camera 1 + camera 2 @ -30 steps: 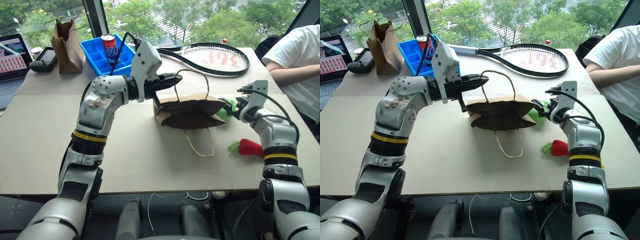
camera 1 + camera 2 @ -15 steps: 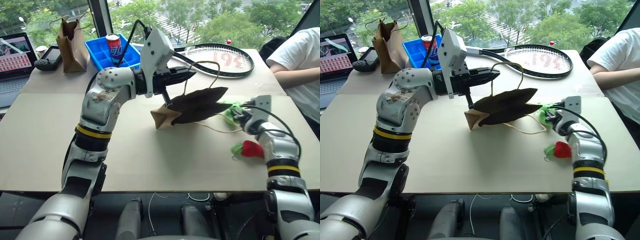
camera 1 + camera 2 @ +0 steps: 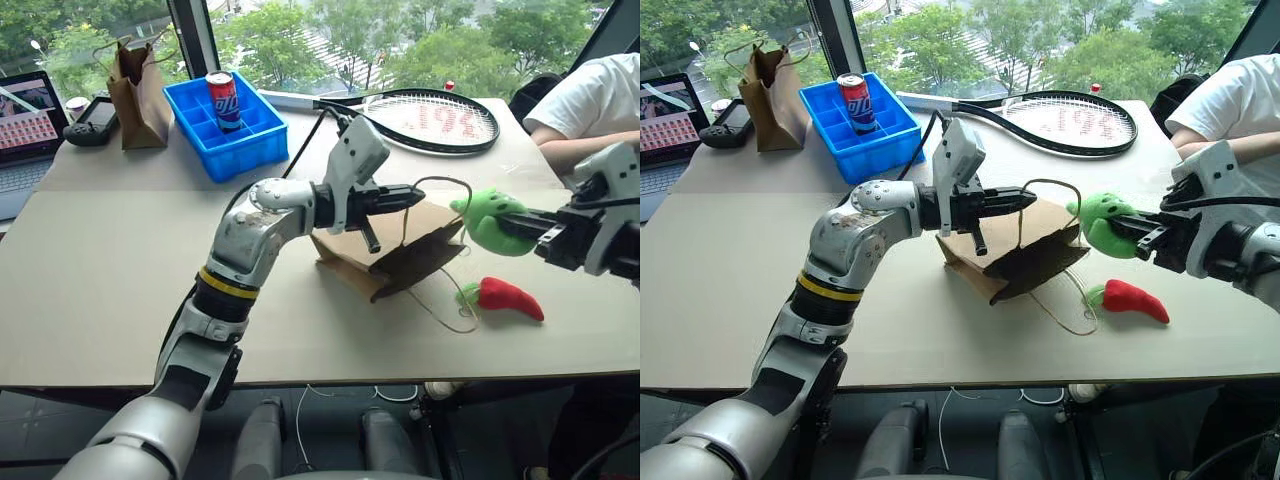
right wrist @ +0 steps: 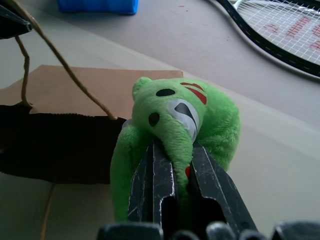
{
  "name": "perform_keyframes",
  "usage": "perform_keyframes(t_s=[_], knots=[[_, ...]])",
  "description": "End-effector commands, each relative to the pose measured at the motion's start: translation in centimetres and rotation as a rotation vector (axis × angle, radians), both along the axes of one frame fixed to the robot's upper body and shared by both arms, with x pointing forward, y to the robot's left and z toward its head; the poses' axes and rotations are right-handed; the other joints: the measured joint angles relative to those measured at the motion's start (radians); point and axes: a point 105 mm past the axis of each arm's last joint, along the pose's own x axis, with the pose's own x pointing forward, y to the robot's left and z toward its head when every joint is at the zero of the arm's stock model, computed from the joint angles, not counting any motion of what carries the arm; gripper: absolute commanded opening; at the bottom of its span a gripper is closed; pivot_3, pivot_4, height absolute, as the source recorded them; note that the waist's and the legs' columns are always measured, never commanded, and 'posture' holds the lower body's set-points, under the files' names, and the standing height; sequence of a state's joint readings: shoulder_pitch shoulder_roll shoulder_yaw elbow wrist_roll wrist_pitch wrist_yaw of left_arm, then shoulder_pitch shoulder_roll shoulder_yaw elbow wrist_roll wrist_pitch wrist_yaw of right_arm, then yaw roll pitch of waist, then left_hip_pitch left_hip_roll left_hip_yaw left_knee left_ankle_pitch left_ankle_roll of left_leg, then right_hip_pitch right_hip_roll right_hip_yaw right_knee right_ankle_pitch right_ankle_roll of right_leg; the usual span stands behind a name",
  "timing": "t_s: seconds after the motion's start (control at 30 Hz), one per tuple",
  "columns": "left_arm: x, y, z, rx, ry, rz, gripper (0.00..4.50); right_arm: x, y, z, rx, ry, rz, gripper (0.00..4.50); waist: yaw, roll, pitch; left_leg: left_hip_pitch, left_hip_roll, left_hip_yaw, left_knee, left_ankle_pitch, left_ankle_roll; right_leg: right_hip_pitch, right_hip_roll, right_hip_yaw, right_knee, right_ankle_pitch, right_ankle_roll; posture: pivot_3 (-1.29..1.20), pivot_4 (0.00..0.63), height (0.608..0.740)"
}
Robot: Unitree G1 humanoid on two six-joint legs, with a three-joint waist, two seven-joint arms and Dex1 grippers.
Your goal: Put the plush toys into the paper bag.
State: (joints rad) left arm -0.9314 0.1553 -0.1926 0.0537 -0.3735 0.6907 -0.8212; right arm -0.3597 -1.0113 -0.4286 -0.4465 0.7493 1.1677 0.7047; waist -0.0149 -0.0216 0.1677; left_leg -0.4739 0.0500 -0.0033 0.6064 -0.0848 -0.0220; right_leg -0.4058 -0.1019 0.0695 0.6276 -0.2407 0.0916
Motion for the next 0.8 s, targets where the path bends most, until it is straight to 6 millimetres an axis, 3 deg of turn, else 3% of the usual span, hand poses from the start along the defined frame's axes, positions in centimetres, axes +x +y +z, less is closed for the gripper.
perform_keyframes(t_s=[0.03,0.27,0.43,0.53,0.67,0.77,0.8], knots=[[-0.2,-0.3,1.0,-0.063,0.053,-0.001,0.00,-1.1,1.4,-0.5,-0.001,0.023,0.015,0.07,0.002,0.000,0.000,0.000,0.000,0.000,0.000,0.000,0.000,0.000,0.000,0.000,0.000,0.000,0.000,0.00,0.150,0.740],[-0.7,-0.5,2.2,-0.141,0.111,-0.008,0.00,-0.1,1.7,-3.7,0.056,0.090,-0.051,0.07,0.002,0.000,0.000,-0.001,-0.001,0.000,0.001,0.000,0.000,0.000,0.000,0.000,-0.001,0.000,0.000,0.00,0.150,0.740],[-0.6,-0.2,2.5,-0.138,0.104,0.015,0.00,-0.6,-0.8,-5.5,0.057,0.139,-0.160,0.07,0.005,0.000,0.000,-0.002,-0.001,-0.001,0.001,0.000,0.000,0.000,0.000,0.000,-0.001,0.000,-0.001,0.00,0.150,0.740],[-0.7,0.1,2.1,-0.109,0.097,0.018,0.00,-1.2,-3.0,-5.2,0.047,0.121,-0.231,0.07,0.005,0.000,0.000,-0.002,-0.001,-0.001,0.000,0.000,0.000,0.000,0.000,0.000,-0.001,0.000,-0.001,0.00,0.150,0.740],[-0.8,0.1,1.8,-0.095,0.099,0.012,0.00,-1.4,-4.6,-4.1,0.039,0.086,-0.263,0.07,0.004,0.000,0.000,-0.002,-0.001,-0.001,0.001,0.000,0.000,0.000,0.000,0.000,-0.001,0.000,0.000,0.00,0.150,0.740],[-0.9,-0.1,1.7,-0.090,0.098,0.006,0.00,-1.7,-3.9,-3.6,0.042,0.087,-0.211,0.07,0.003,0.000,0.000,-0.001,-0.001,-0.001,0.001,0.000,0.000,0.000,0.000,0.000,-0.001,0.000,0.000,0.00,0.150,0.740],[-0.9,-0.1,1.8,-0.091,0.097,0.003,0.00,-1.7,-2.8,-3.6,0.056,0.088,-0.164,0.07,0.002,0.000,0.000,-0.001,-0.001,-0.001,0.000,0.000,0.000,0.000,0.000,0.000,-0.001,0.000,0.000,0.00,0.150,0.740]])
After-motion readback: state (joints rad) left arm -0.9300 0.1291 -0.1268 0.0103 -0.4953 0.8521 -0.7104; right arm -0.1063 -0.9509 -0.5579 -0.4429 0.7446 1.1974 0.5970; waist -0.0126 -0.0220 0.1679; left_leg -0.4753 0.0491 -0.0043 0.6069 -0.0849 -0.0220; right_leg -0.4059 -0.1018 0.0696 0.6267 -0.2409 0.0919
